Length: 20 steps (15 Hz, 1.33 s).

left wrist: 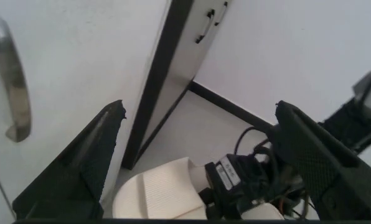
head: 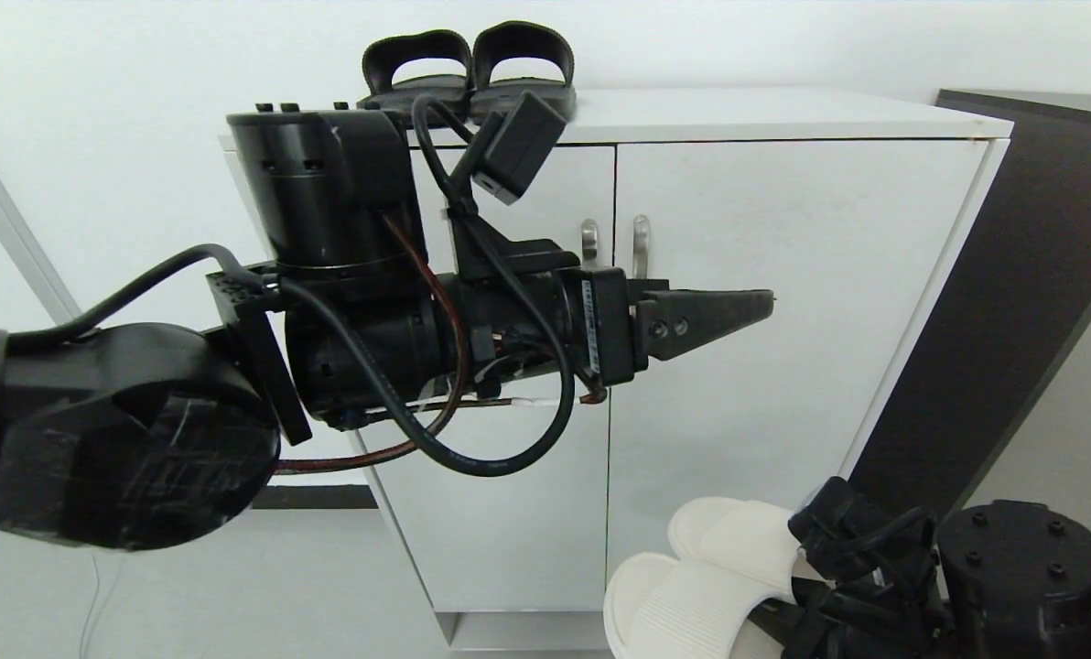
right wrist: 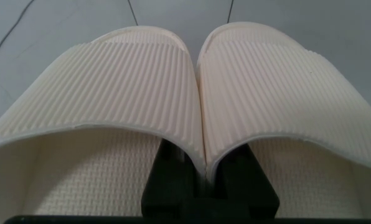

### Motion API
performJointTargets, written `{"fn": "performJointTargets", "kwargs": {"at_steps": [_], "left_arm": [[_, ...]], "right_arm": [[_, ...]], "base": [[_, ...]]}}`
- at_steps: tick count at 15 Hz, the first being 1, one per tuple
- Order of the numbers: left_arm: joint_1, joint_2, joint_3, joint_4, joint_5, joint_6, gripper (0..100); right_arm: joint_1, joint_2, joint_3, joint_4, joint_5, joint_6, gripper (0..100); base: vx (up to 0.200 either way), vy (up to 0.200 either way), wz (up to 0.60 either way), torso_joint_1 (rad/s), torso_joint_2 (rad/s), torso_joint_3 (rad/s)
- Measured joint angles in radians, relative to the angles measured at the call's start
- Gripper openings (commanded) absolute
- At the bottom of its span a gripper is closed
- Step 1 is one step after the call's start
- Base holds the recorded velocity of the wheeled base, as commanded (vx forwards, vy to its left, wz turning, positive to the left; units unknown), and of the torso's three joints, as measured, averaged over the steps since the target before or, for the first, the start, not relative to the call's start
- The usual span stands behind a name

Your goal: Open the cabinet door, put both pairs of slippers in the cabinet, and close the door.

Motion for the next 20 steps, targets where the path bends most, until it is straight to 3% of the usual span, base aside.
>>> {"fn": "performJointTargets", "kwargs": {"at_steps": [11,14,20], "left_arm": [[0.091,0.058,-0.053,0.013,0.049,-0.007,100],[0.099,0.095,-0.092,0.013,0.086,-0.006,100],[0.106,0.157,-0.15,0.014,0.086,-0.007,100]], "right_arm": [[0.0,0.035,0.007,-0.043,-0.003,0.0,0],[0.0,0.038,0.007,-0.043,-0.005,0.0,0],[0.0,0.047,0.007,-0.043,-0.006,0.0,0]], "base": [[0.0,0.0,0.0,0.0,0.0,0.0],[0.0,0.0,0.0,0.0,0.0,0.0],[0.0,0.0,0.0,0.0,0.0,0.0]]}}
